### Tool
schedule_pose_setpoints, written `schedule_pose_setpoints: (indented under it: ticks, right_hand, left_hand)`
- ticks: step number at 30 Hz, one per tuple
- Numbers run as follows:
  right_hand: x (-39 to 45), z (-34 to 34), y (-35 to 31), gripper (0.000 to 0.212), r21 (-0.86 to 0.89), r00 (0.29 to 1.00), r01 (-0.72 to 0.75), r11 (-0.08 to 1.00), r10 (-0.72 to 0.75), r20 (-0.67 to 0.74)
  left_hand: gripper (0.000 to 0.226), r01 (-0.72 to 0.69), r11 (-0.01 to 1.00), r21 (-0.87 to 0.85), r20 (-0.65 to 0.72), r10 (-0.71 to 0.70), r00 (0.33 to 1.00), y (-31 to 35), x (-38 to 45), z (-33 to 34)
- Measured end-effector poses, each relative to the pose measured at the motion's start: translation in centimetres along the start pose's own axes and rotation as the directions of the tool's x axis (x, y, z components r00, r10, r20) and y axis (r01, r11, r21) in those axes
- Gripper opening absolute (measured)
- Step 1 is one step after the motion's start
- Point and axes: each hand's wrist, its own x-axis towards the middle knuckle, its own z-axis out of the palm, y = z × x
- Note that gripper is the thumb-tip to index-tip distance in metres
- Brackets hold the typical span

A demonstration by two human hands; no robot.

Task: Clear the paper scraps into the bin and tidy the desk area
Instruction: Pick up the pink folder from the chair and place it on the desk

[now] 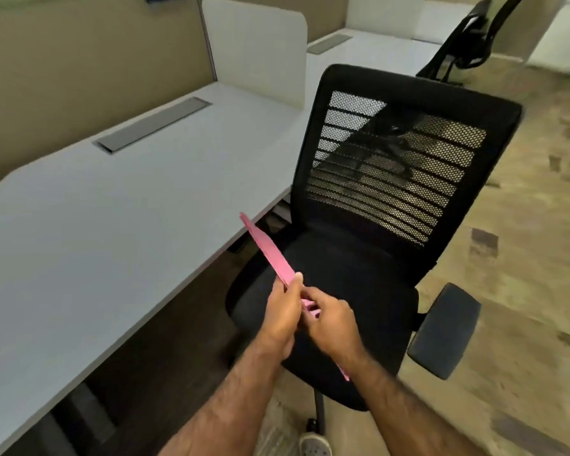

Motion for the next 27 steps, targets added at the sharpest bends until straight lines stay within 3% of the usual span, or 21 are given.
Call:
schedule_pose_setpoints:
  ticks: [2,5,8,10,16,20,27]
  right_hand:
    - [-1.5,0.7,-1.6,0.041,0.021,0.995,0.098,0.995,-0.099,0.013]
    - [-2.9,1.2,-3.4,0.051,0.035,0.964,0.201,0.979,-0.204,0.17]
    - [-2.9,1.1,-4.1,0.057,-0.058,0.932,0.224,0.973,-0.197,0.303]
    - [-2.4,0.6,-4.7,0.053,-0.067,0.946,0.201,0.977,-0.176,0.273]
    - [0.0,-1.7,-6.9,0.056,-0.21,0.996,0.086,0.974,-0.088,-0.003]
    - [0.6,-1.9,-9.3,0.058,-0.011,0.996,-0.042,0.999,0.043,0.073]
    - [0.1,0.7,-13.8,0.048,0.147,0.989,-0.021,0.989,-0.001,0.146]
  left_hand:
    - [0.026,-0.011,0.999,-0.031,-0.091,0.008,0.996,0.9,-1.4,-1.3]
    - [0.027,-0.039,0.999,-0.011,-0.115,0.038,0.993,2.3,-3.3,-4.2]
    - [0.026,-0.077,0.996,-0.04,-0.092,0.073,0.993,4.0,-5.0,-7.3]
    - [0.024,-0.101,0.992,-0.077,-0.085,0.094,0.992,5.2,-6.0,-9.1]
    - [0.025,-0.16,0.977,-0.138,-0.088,0.149,0.985,8.7,-8.4,-14.8]
    - [0.026,-0.156,0.967,-0.203,-0.152,0.126,0.98,10.1,-9.9,-18.7]
    - [0.027,-0.175,0.957,-0.23,-0.278,0.108,0.955,10.6,-12.2,-24.3]
